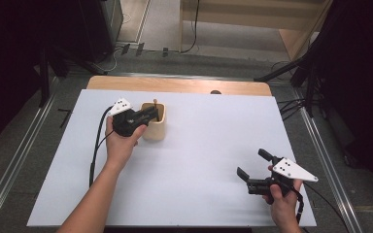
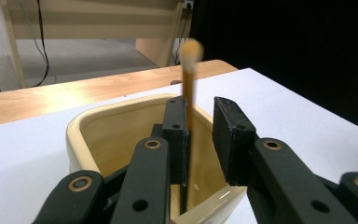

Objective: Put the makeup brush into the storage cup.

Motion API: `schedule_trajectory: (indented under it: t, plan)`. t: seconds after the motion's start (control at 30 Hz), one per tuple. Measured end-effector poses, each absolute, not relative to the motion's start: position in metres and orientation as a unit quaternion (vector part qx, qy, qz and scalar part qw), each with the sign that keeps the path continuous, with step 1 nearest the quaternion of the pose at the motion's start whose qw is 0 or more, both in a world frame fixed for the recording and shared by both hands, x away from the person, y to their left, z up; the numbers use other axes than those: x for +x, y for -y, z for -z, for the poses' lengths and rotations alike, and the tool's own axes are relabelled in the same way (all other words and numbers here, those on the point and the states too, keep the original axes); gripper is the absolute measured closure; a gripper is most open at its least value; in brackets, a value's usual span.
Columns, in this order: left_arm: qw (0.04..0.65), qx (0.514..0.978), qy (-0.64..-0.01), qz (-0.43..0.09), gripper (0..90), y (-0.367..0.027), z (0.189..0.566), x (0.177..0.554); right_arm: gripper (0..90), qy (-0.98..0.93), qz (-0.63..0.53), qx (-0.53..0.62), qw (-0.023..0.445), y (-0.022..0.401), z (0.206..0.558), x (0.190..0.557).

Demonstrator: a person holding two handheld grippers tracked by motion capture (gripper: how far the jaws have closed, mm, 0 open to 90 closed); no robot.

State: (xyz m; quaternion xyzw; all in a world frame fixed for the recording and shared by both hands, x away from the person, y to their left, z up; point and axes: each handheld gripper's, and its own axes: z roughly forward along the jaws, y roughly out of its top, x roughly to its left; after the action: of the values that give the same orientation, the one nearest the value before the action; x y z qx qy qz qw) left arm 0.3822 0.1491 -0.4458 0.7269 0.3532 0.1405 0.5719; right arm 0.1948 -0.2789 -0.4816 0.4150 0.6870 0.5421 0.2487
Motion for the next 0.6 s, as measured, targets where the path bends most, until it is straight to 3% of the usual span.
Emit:
schedule_trajectory:
  t: [0.27,0.6]
  plan:
    - [0.578,0.722,-0.354,-0.139,68.9,-0.152,0.442,0.380,0.0,-0.687,-0.542,0.416,0.249,0.279,0.482,0.195]
    - [0.583,0.717,-0.357,-0.137,52.0,-0.163,0.435,0.369,0.0,-0.687,-0.541,0.415,0.249,0.279,0.482,0.195]
